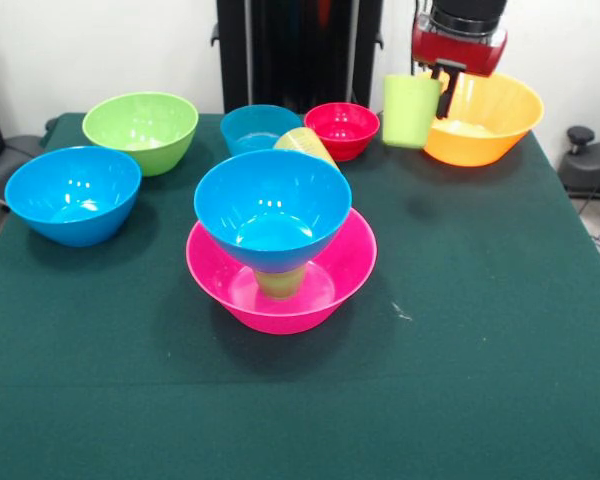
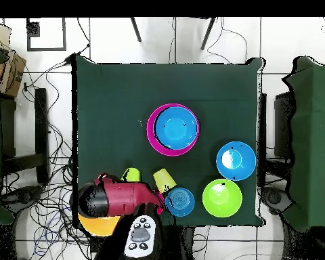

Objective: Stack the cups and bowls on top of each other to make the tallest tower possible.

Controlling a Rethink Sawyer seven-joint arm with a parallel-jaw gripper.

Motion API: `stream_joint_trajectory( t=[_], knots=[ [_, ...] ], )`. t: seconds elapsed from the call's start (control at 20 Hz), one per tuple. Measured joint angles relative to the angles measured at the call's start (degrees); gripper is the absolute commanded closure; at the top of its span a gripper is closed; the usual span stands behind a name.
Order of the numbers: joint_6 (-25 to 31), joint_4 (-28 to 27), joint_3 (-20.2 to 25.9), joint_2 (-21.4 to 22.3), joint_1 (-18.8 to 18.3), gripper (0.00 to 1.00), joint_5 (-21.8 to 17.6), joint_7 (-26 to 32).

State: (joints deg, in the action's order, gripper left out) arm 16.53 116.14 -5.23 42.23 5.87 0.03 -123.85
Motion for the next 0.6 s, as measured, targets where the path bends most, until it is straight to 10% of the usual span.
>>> stream_joint_trajectory(
  t=[0.6],
  knots=[
    [0.76, 1.24, 4.22, 6.1, -6.13, 1.0, -4.08, 0.0]
  ],
)
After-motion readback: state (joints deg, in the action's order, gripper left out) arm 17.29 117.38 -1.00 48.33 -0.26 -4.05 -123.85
